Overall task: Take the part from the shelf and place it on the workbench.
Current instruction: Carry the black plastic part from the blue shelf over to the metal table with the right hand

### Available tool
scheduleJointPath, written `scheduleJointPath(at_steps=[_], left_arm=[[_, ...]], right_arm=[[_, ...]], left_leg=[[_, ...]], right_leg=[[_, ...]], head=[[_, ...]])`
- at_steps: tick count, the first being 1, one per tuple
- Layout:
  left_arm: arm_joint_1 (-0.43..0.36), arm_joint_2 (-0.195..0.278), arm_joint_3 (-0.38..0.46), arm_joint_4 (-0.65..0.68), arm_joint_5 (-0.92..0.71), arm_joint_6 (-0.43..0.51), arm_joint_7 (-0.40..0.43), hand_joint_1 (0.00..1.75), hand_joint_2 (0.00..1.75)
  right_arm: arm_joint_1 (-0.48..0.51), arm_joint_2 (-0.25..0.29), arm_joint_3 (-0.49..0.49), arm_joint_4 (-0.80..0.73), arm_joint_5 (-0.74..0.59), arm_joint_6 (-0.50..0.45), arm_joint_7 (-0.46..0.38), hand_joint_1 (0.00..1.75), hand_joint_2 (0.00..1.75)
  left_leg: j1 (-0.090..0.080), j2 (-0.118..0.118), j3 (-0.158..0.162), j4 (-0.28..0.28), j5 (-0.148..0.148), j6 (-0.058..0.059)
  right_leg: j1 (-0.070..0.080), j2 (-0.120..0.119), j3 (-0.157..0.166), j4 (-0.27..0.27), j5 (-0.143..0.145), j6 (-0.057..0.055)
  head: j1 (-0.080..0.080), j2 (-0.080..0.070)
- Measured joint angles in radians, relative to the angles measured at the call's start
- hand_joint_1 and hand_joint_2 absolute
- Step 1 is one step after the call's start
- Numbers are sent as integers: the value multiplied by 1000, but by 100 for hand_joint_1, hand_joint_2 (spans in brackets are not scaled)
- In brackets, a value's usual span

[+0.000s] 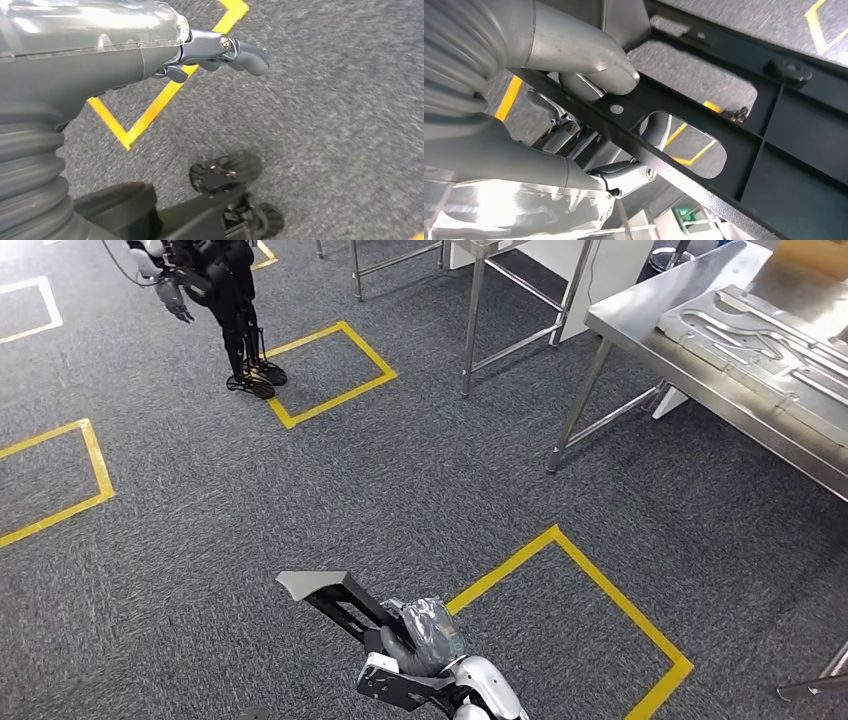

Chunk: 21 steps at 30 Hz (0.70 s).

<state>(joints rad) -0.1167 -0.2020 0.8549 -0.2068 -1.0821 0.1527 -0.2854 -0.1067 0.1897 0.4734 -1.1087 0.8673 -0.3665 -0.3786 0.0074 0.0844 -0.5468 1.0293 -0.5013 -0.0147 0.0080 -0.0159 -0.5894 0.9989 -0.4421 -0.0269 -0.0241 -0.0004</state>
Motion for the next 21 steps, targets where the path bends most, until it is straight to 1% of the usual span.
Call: scheduleJointPath(at_steps=[1,2,3,4,5,6,7,8,9,10,11,12,13,14,15,16,17,18,19,20,21], left_arm=[[0,0,0,0,1,0,0,0,175],[1,1,0,0,1,1,-1,0,175],[3,1,0,0,2,1,-2,0,175],[6,2,0,0,2,0,-3,0,175],[8,3,0,0,3,0,-4,0,175],[9,3,0,0,3,0,-5,0,175],[9,4,0,0,4,0,-6,0,175],[9,4,0,0,4,0,-7,0,175],[8,5,0,0,4,0,-7,0,175],[8,5,0,0,4,0,-8,0,175],[7,6,0,0,5,0,-8,0,175],[7,6,0,0,6,0,-8,0,175],[6,6,0,0,8,0,-9,0,175],[6,5,0,0,10,0,-9,0,175],[6,5,1,0,13,-1,-10,0,175],[6,4,1,0,17,-2,-11,0,175],[7,4,1,0,20,-4,-12,0,175],[9,4,2,0,22,-7,-12,0,175],[12,4,3,0,24,-12,-12,0,175],[14,4,3,0,25,-17,-12,0,175],[14,4,4,0,26,-21,-12,0,175]], right_arm=[[-1,2,0,0,0,0,0,175,175],[-2,3,0,1,1,0,0,175,175],[-3,5,0,2,1,0,0,175,175],[-3,5,0,3,1,0,0,175,175],[-2,6,0,5,1,0,0,175,175],[-2,6,0,6,1,0,0,175,175],[-2,6,0,7,1,-1,0,175,175],[-2,6,0,8,1,-1,0,175,175],[-2,6,0,8,1,-1,0,175,175],[-3,7,0,8,1,-1,0,175,175],[-2,7,0,9,1,-1,0,175,175],[-2,7,0,9,1,-2,0,175,175],[-1,7,0,9,1,-2,0,175,175],[0,6,0,9,1,-2,0,175,175],[1,6,0,8,1,-2,0,175,175],[0,6,0,8,1,-2,0,175,175],[0,7,0,8,1,-2,0,175,175],[-1,7,0,8,1,-1,0,175,175],[0,6,0,9,1,-1,0,175,175],[1,6,0,9,1,-1,0,175,175],[2,6,0,9,1,-1,0,175,175]], left_leg=[[1,-22,-16,39,-24,-4],[4,-48,-43,99,-54,-7],[4,-64,-79,170,-85,-9],[5,-71,-111,230,-103,-11],[5,-75,-130,259,-102,-12],[5,-76,-131,248,-81,-11],[5,-82,-112,197,-43,-10],[6,-99,-83,125,-3,-7],[7,-122,-56,59,24,-4],[8,-141,-36,13,40,-1],[7,-154,-27,-9,42,3],[6,-153,-25,-13,40,7],[6,-143,-24,-15,42,13],[6,-132,-22,-19,44,19],[8,-120,-19,-25,47,26],[9,-108,-16,-30,48,32],[9,-94,-15,-32,48,37],[8,-82,-14,-32,47,39],[7,-68,-14,-32,45,40],[6,-55,-14,-32,43,40],[6,-42,-12,-32,41,38]], right_leg=[[-4,10,6,-6,3,-5],[-4,19,8,-8,4,-8],[-4,30,8,-7,4,-10],[-4,43,8,-6,3,-12],[-3,57,8,-4,2,-12],[-3,71,9,-2,1,-11],[-3,85,10,1,-1,-10],[-4,98,11,5,-4,-7],[-3,109,9,10,-6,-3],[-4,120,5,14,-8,2],[-6,129,1,17,-8,7],[-7,138,-3,17,-7,13],[-9,147,-6,16,-6,19],[-8,142,-8,19,-9,24],[-7,124,-16,35,-21,29],[-5,97,-33,71,-42,33],[-6,64,-61,126,-72,36],[-8,42,-96,194,-103,40],[-11,31,-129,256,-124,44],[-15,25,-150,291,-129,47],[-19,21,-150,288,-114,49]], head=[[0,0],[0,0],[0,0],[0,0],[0,0],[0,0],[0,0],[0,0],[0,0],[0,0],[0,0],[0,0],[0,0],[0,0],[0,0],[0,0],[0,0],[0,0],[0,0],[0,0],[0,0]])
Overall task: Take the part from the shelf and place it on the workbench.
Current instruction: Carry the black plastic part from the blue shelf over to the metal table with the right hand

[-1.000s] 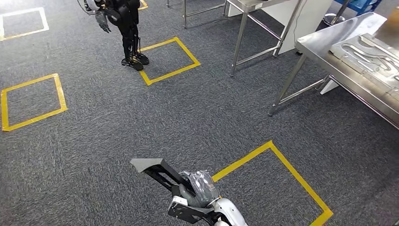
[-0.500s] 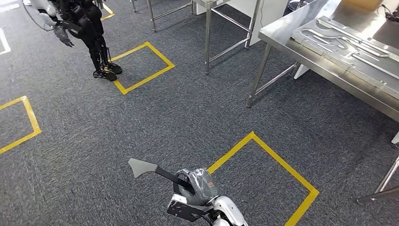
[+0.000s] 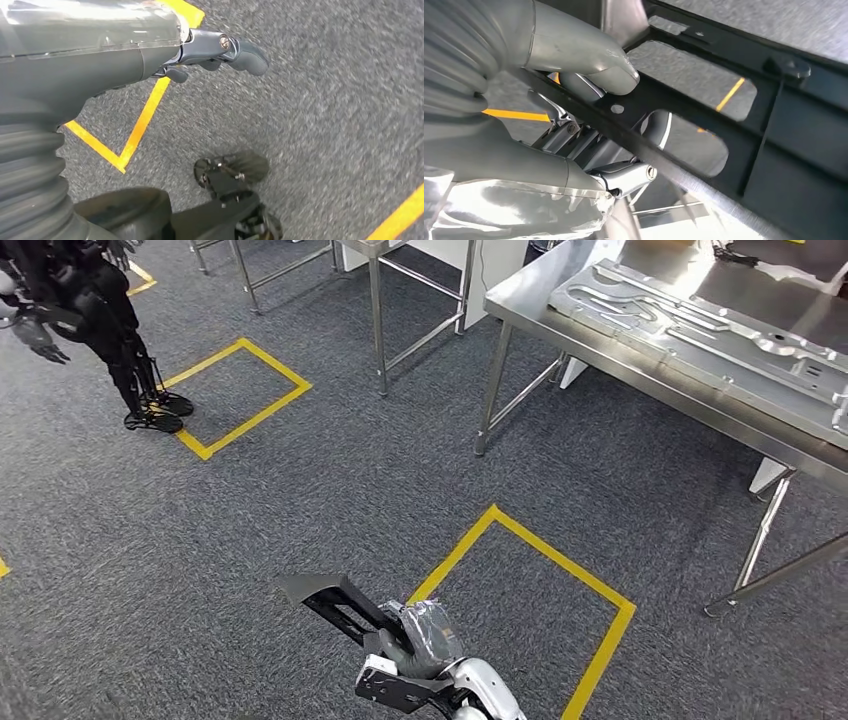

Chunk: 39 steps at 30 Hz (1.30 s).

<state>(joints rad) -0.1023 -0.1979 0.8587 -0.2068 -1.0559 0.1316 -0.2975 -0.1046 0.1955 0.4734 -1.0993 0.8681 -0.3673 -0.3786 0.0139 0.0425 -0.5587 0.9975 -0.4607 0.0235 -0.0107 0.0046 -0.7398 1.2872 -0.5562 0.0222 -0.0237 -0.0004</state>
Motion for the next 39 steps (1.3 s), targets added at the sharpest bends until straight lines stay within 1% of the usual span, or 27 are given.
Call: scheduleJointPath(at_steps=[1,2,4,5,6,8,10,12,13,14,15,16,17,19,21,23,25,27,28,29,30,31,32,34,36,38,39], left_arm=[[0,0,0,0,1,-4,0,0,175],[-1,0,0,0,1,-7,1,0,175],[-2,0,1,0,1,-14,4,0,175],[-3,0,1,0,1,-16,7,0,175],[-4,0,1,0,0,-18,10,0,175],[-7,-1,1,0,-3,-22,17,0,175],[-9,-1,1,0,-6,-25,21,0,175],[-8,-1,2,0,-8,-27,25,0,175],[-6,-1,2,0,-9,-27,27,0,175],[-4,-1,2,0,-9,-28,28,0,175],[-3,-1,2,0,-9,-28,29,0,175],[-3,-1,2,0,-9,-28,29,0,175],[-4,-1,2,0,-10,-28,29,0,175],[-5,0,2,0,-11,-26,29,0,175],[-7,1,2,0,-12,-25,28,0,175],[-11,0,2,0,-12,-25,25,0,175],[-12,-2,3,0,-10,-24,18,0,175],[-10,-2,3,0,-10,-22,14,0,175],[-8,-2,3,0,-12,-21,13,0,175],[-7,-1,3,0,-13,-19,13,0,175],[-7,-1,4,0,-15,-18,14,0,175],[-7,-1,4,0,-15,-16,15,0,175],[-8,-1,4,0,-14,-14,16,0,175],[-10,-1,4,0,-11,-13,20,0,175],[-11,-1,5,0,-11,-11,26,0,175],[-14,-1,5,0,-16,-4,28,0,175],[-16,-2,5,0,-19,-1,29,0,175]], right_arm=[[0,0,0,0,0,0,0,175,175],[1,0,0,0,0,0,0,175,175],[-1,0,0,-1,0,0,1,175,175],[-2,0,0,-1,0,0,1,175,175],[-2,0,0,-1,0,-1,2,175,175],[0,0,0,-2,0,-1,3,175,175],[1,1,0,-6,0,-2,4,175,175],[1,2,0,-9,0,-3,6,175,175],[3,3,0,-9,1,-2,8,175,175],[4,3,0,-9,1,-2,10,175,175],[6,3,0,-9,2,-1,11,175,175],[7,3,0,-9,4,0,13,175,175],[8,3,0,-9,5,0,13,175,175],[8,3,-1,-10,7,2,14,175,175],[9,3,-1,-10,9,3,15,175,175],[11,3,-1,-11,10,4,16,175,175],[10,2,-1,-12,11,4,17,175,175],[7,2,-1,-12,12,4,16,175,175],[6,2,-1,-12,12,4,16,175,175],[6,1,-1,-11,12,4,16,175,175],[6,1,-1,-11,12,4,16,175,175],[6,1,-1,-10,11,4,16,175,175],[6,1,-1,-9,11,4,15,175,175],[2,1,-1,-9,10,3,14,175,175],[-2,1,-1,-9,9,3,12,175,175],[-4,1,-1,-8,8,2,12,175,175],[-5,2,-1,-8,8,2,11,175,175]], left_leg=[[0,12,3,0,-3,-2],[0,22,8,0,-6,-5],[-4,39,16,1,-14,-15],[-6,46,19,1,-17,-21],[-8,55,22,1,-20,-27],[-6,67,29,1,-26,-39],[-1,33,15,44,-57,-49],[2,-17,-45,170,-119,-55],[2,-28,-82,240,-145,-57],[2,-33,-110,286,-153,-58],[2,-35,-121,294,-141,-57],[2,-37,-112,261,-108,-56],[3,-46,-87,196,-64,-54],[5,-83,-33,68,-10,-46],[4,-104,-13,23,-6,-36],[4,-89,-11,16,-3,-25],[7,-69,-5,8,1,-10],[7,-44,-2,3,1,-1],[6,-32,-2,3,-1,0],[5,-19,-2,3,-2,1],[5,-6,0,4,-5,0],[5,6,2,4,-7,-2],[5,17,7,4,-10,-5],[2,35,16,6,-19,-14],[-3,51,22,6,-25,-25],[-3,68,28,4,-30,-37],[-1,62,29,9,-37,-43]], right_leg=[[-2,-7,21,-43,31,1],[-3,-22,58,-115,68,-1],[6,-60,123,-239,109,-9],[11,-70,138,-269,114,-14],[15,-68,139,-276,109,-19],[14,-44,141,-281,112,-30],[8,-22,147,-289,116,-42],[6,1,151,-291,117,-50],[7,14,151,-290,116,-52],[8,28,151,-289,115,-53],[9,43,152,-287,114,-53],[9,59,154,-285,113,-52],[9,73,156,-282,110,-50],[10,98,157,-275,105,-43],[8,116,150,-271,104,-32],[6,126,146,-272,105,-20],[9,82,131,-241,84,-11],[9,22,76,-132,25,-4],[6,10,40,-63,-4,0],[3,5,11,-10,-19,2],[1,2,-1,9,-15,4],[-1,-2,9,-13,8,5],[-2,-12,39,-72,43,4],[3,-51,111,-212,99,-4],[12,-69,140,-271,110,-14],[14,-46,139,-274,111,-26],[12,-35,141,-277,112,-31]], head=[[0,0],[0,0],[0,0],[0,0],[0,0],[0,0],[0,0],[0,0],[0,0],[0,0],[0,0],[0,0],[0,0],[0,0],[0,0],[0,0],[0,0],[0,0],[0,0],[0,0],[0,0],[0,0],[0,0],[0,0],[0,0],[0,0],[0,0]])
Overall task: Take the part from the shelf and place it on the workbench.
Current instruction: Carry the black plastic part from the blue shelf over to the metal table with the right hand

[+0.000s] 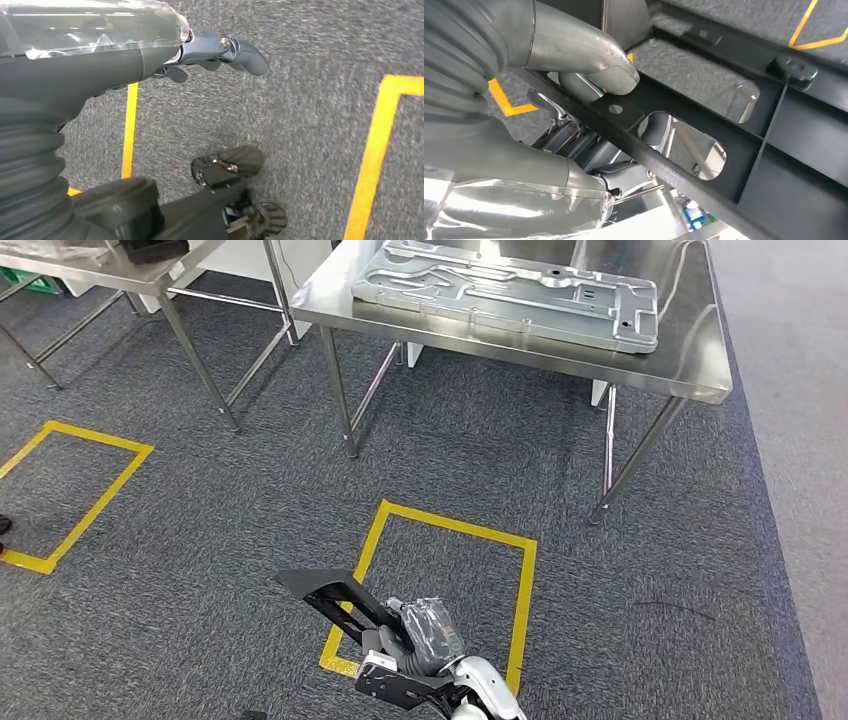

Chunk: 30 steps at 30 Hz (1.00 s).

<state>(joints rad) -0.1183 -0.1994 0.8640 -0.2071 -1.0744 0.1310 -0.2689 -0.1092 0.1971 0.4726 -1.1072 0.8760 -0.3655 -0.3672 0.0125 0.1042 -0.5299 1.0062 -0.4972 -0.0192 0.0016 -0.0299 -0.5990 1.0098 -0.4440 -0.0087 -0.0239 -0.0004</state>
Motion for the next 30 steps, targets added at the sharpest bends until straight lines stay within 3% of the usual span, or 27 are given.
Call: scheduleJointPath(at_steps=[2,4,6,7,8,10,12,13,15,16,19,22,27,30], left_arm=[[-3,0,0,0,-6,12,2,0,175],[-2,0,0,0,-12,30,5,0,175],[1,0,0,0,-19,47,4,0,175],[3,0,0,0,-23,53,-4,0,175],[4,0,-1,0,-26,55,-17,0,175],[4,0,-4,0,-36,55,-43,0,175],[3,2,-11,0,-46,54,-56,0,175],[1,3,-14,0,-52,52,-59,0,175],[-3,3,-22,0,-62,48,-61,0,175],[-3,3,-26,0,-67,46,-61,0,175],[-5,3,-37,0,-70,38,-67,0,175],[-6,2,-39,0,-58,35,-77,0,175],[-5,2,-38,0,-32,21,-94,0,175],[-5,2,-38,0,-18,7,-103,0,175]], right_arm=[[-3,1,0,1,0,-1,-1,175,175],[-6,4,0,2,-2,-2,-2,175,175],[-7,4,0,5,-5,-3,-3,175,175],[-7,4,0,8,-6,-4,-3,175,175],[-7,4,0,11,-8,-5,-4,175,175],[-8,4,0,17,-12,-9,-9,175,175],[-10,5,0,21,-14,-13,-12,175,175],[-11,5,0,22,-15,-15,-13,175,175],[-11,5,0,25,-16,-17,-13,175,175],[-11,5,0,26,-16,-18,-13,175,175],[-14,4,0,27,-16,-20,-12,175,175],[-13,4,0,29,-15,-23,-12,175,175],[-14,4,0,30,-11,-29,-15,175,175],[-14,4,0,33,-10,-35,-17,175,175]], left_leg=[[4,-41,-20,54,-37,-8],[6,-82,-67,157,-91,-11],[6,-93,-122,262,-126,-13],[6,-95,-140,288,-124,-12],[6,-97,-142,279,-102,-11],[6,-118,-97,156,-21,-3],[6,-154,-50,39,27,6],[5,-167,-41,16,30,10],[2,-164,-36,8,29,18],[2,-162,-34,1,33,19],[4,-160,-31,-7,37,20],[1,-162,-38,9,29,29],[-3,-164,-40,13,28,32],[-3,-164,-40,13,28,33]], right_leg=[[-7,19,5,-7,4,-12],[-7,35,5,-7,4,-19],[-5,56,6,-6,3,-22],[-4,71,6,-5,3,-22],[-3,85,7,-4,2,-22],[-4,114,10,-1,0,-19],[-3,135,9,5,-4,-11],[-4,142,6,7,-4,-6],[-6,154,3,2,-2,8],[-6,156,6,-2,2,7],[-3,152,12,-10,4,-16],[-5,148,10,-1,-4,-4],[-8,144,10,0,-4,0],[-9,144,9,-1,-4,9]], head=[[0,0],[0,0],[0,0],[0,0],[0,0],[0,0],[0,0],[0,0],[0,0],[0,0],[0,0],[0,0],[0,0],[0,0]])
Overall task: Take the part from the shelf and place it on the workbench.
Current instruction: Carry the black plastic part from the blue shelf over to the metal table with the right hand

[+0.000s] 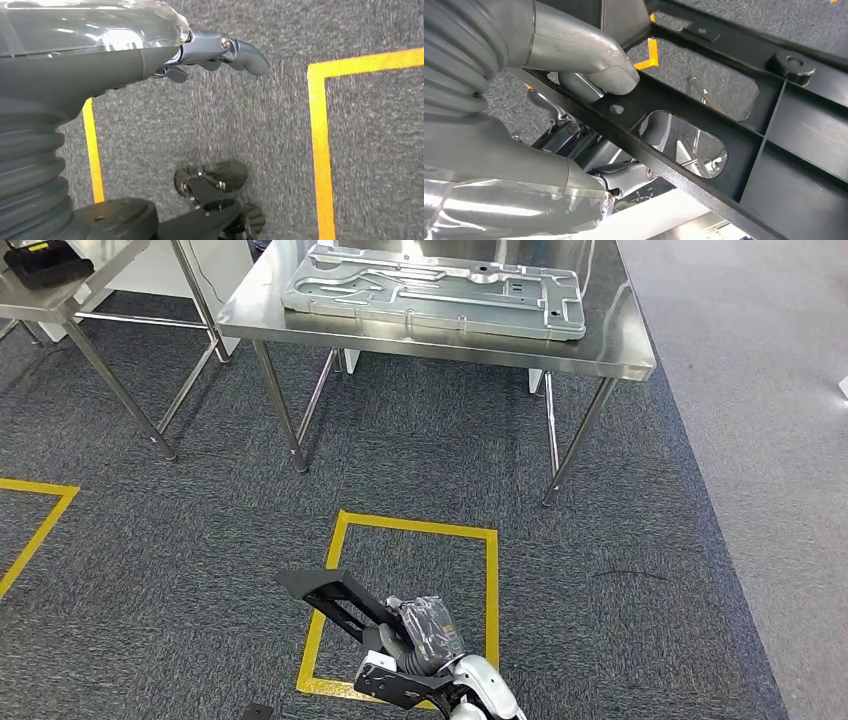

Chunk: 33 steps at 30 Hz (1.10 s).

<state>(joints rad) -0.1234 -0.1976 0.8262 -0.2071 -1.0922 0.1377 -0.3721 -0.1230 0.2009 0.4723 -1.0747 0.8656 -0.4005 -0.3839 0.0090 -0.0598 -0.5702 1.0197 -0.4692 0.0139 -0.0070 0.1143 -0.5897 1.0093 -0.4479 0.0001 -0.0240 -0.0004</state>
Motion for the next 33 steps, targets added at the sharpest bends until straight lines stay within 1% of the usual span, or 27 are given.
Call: scheduleJointPath(at_steps=[2,10,13,15,16,17,18,19,20,21,22,23,24,25,26,27,28,30,31,32,33], left_arm=[[0,0,2,0,12,-9,-5,0,175],[0,0,21,0,30,-19,-9,0,175],[-1,0,24,0,28,-19,-8,0,175],[-2,-1,24,0,24,-21,-7,0,175],[-2,-2,24,0,22,-22,-6,0,175],[-1,-2,24,0,20,-23,-5,0,175],[-1,-3,24,0,19,-25,-3,0,175],[1,-3,24,0,17,-26,-2,0,175],[2,-3,24,0,15,-27,0,0,175],[4,-3,25,0,14,-28,1,0,175],[4,-4,25,0,13,-29,2,0,175],[4,-4,25,0,13,-30,2,0,175],[4,-4,25,0,13,-31,2,0,175],[3,-4,25,0,13,-32,1,0,175],[3,-3,25,0,13,-33,-1,0,175],[3,-3,25,0,13,-34,-3,0,175],[3,-3,25,0,14,-34,-5,0,175],[2,-3,25,0,15,-35,-7,0,175],[1,-4,25,0,15,-35,-7,0,175],[1,-4,25,0,16,-35,-6,0,175],[0,-4,25,0,16,-34,-5,0,175]], right_arm=[[0,0,0,1,0,-2,-2,175,175],[-3,0,0,10,-1,-3,-3,175,175],[-4,0,0,13,-3,-2,-2,175,175],[-5,0,0,14,-6,0,1,175,175],[-5,0,0,14,-7,0,3,175,175],[-6,0,0,14,-8,1,4,175,175],[-7,0,0,14,-8,2,5,175,175],[-8,0,0,14,-8,2,6,175,175],[-7,0,0,14,-8,3,7,175,175],[-6,0,0,14,-8,4,7,175,175],[-4,0,0,14,-9,6,8,175,175],[-2,0,0,14,-9,8,8,175,175],[-2,0,0,13,-10,10,9,175,175],[-3,0,0,13,-10,13,9,175,175],[-4,0,0,13,-11,16,10,175,175],[-5,1,0,12,-12,19,10,175,175],[-5,1,0,12,-13,22,11,175,175],[-5,1,0,11,-15,27,12,175,175],[-5,1,0,10,-16,26,12,175,175],[-5,2,0,10,-16,23,11,175,175],[-5,3,0,9,-14,19,10,175,175]], left_leg=[[0,0,0,0,0,0],[0,0,0,2,-1,-1],[-1,1,-1,6,-2,3],[3,8,4,-3,3,7],[6,15,9,-12,6,11],[9,25,13,-21,10,14],[12,36,17,-27,12,16],[11,46,18,-30,12,17],[11,57,18,-30,11,16],[11,66,18,-29,10,14],[13,76,19,-28,8,10],[15,84,21,-26,4,6],[18,92,23,-22,-1,0],[18,100,25,-18,-7,-8],[17,106,27,-13,-13,-17],[15,112,29,-9,-18,-25],[14,118,31,-9,-21,-33],[17,129,38,-13,-25,-47],[19,126,38,-6,-34,-52],[21,116,30,19,-52,-55],[22,101,10,65,-79,-57]], right_leg=[[-1,0,0,0,0,6],[0,-2,-2,0,0,8],[-3,1,-2,-3,2,14],[-2,3,-3,-1,1,18],[0,-9,-7,10,-6,20],[2,-31,-21,37,-23,22],[2,-58,-45,87,-50,24],[1,-83,-80,152,-82,28],[-3,-96,-116,219,-109,31],[-8,-103,-143,267,-121,35],[-13,-108,-152,280,-114,39],[-18,-112,-138,250,-88,42],[-21,-124,-105,186,-50,46],[-21,-142,-69,117,-22,47],[-20,-155,-40,60,-1,43],[-17,-163,-25,28,5,37],[-13,-161,-23,21,1,29],[-12,-142,-25,20,2,11],[-12,-134,-24,19,2,3],[-14,-127,-22,17,3,-5],[-15,-122,-21,15,3,-12]], head=[[0,0],[0,0],[0,0],[0,0],[0,0],[0,0],[0,0],[0,0],[0,0],[0,0],[0,0],[0,0],[0,0],[0,0],[0,0],[0,0],[0,0],[0,0],[0,0],[0,0],[0,0]])
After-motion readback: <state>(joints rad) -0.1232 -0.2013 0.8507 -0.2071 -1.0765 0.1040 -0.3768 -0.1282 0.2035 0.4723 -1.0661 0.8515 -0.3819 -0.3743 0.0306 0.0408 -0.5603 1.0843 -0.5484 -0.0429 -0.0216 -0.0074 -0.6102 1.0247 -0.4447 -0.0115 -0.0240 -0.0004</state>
